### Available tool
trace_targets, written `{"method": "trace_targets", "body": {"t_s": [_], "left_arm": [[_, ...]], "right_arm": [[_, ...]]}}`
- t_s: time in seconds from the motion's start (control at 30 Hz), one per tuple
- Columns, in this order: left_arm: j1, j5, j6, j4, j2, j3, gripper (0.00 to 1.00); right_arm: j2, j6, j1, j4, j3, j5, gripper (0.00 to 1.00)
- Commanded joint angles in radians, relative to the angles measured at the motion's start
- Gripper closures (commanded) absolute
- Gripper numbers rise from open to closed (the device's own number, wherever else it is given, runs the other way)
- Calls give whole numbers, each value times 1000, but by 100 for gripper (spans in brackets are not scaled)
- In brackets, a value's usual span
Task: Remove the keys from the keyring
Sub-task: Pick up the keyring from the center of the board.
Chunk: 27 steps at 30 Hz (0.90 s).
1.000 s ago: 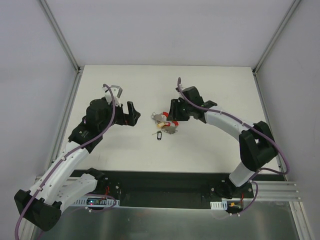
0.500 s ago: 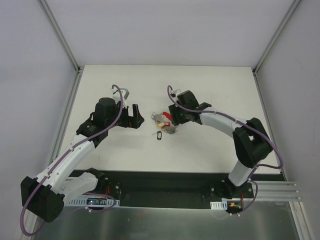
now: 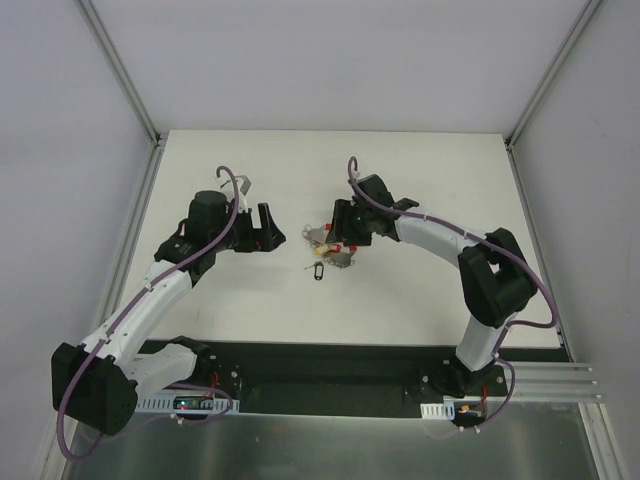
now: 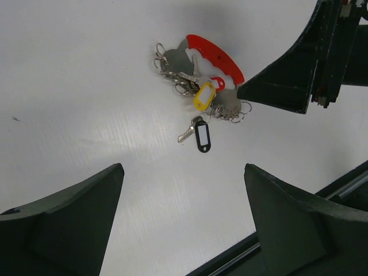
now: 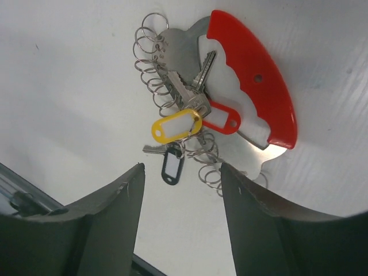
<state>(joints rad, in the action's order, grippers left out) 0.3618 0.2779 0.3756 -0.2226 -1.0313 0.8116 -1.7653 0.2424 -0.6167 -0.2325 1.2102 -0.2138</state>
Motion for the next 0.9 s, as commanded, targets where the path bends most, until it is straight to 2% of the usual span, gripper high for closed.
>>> {"method": "trace_targets", "body": {"t_s": [0.0,0.23,0.33,0.57,0.6,0.63,0.67,0.7,0.8,0.87], "left_arm": [[-26,32,56,11,14,-18,14],[-27,-3,54,-11,91,-43,15],[-27,-8,66,-26,108,-43,16],[-37,-8,88,-55,117,-42,18],[-41,-3,88,-55,116,-40,18],[-46,0,89,-57,116,-38,19],[-49,6,91,-54,112,-35,19],[-55,15,89,-55,108,-32,19],[-93,76,80,-64,70,-6,19],[-129,138,72,-69,28,26,20]], "right_arm": [[-48,359,-32,-33,61,53,42],[-164,472,-86,-195,181,250,44],[-201,491,-86,-195,212,274,49],[-261,448,-90,-212,267,300,68],[-260,427,-91,-197,261,295,72],[-255,407,-91,-159,249,291,79],[-250,396,-91,-147,243,287,91],[-235,381,-92,-131,233,281,96],[-195,250,-89,-58,218,223,99],[-166,102,-89,-30,215,104,99]]}}
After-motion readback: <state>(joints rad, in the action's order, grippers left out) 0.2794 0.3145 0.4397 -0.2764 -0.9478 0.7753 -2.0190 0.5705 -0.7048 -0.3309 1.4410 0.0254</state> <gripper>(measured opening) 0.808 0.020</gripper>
